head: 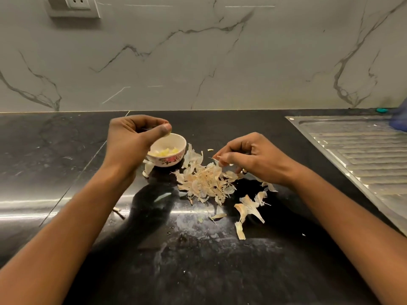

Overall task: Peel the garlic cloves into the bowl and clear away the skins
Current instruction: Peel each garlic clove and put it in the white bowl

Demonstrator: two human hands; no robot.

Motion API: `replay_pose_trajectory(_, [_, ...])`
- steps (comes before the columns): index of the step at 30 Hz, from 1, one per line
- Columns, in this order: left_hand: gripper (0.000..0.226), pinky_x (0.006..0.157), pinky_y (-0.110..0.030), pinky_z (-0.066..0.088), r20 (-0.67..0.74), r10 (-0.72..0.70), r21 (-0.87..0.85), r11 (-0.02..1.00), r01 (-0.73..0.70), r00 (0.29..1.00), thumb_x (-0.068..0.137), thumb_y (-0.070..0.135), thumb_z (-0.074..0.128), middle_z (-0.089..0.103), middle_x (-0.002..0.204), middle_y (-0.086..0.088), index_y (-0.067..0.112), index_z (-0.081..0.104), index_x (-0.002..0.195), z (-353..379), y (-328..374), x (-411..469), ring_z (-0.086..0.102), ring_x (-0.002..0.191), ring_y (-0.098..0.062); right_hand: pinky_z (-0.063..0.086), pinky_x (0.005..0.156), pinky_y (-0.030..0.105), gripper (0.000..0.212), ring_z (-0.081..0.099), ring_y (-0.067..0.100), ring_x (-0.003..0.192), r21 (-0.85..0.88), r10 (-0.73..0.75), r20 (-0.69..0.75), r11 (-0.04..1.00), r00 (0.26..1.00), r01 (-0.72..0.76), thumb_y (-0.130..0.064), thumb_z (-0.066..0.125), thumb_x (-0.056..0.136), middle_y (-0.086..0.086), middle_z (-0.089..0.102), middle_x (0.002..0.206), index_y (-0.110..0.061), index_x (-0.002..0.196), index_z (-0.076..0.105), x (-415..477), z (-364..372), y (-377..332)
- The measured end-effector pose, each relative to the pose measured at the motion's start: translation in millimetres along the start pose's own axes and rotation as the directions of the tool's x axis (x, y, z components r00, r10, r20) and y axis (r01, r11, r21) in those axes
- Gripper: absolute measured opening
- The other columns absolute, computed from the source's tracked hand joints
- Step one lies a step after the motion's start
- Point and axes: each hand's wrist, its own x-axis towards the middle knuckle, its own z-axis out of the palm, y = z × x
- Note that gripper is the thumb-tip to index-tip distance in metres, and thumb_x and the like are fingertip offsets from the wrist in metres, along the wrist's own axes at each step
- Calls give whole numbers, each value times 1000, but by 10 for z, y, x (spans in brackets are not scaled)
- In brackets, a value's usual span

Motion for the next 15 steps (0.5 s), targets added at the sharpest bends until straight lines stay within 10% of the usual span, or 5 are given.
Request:
replay_pose_trajectory(7, [5,96,-39,55,-42,-99,184,977,106,994,83,23,88,79,95,5,23,83,85,-90,-119,105,68,105,-10,63,91,37,7,75,14,98,5,-73,-53,997,996,73,-26,83,92,-7,79,103,-23,97,85,12,4,7])
replay_pose_trajectory(15, [14,106,-62,47,-6,-82,466,882,76,997,81,38,85,76,110,7,38,76,71,-60,-217,136,63,119,-26,55,70,13,22,77,7,90,46,-29,96,999,995,24,-10,79,93,-5,82,104,-14,115,81,-44,-150,-39])
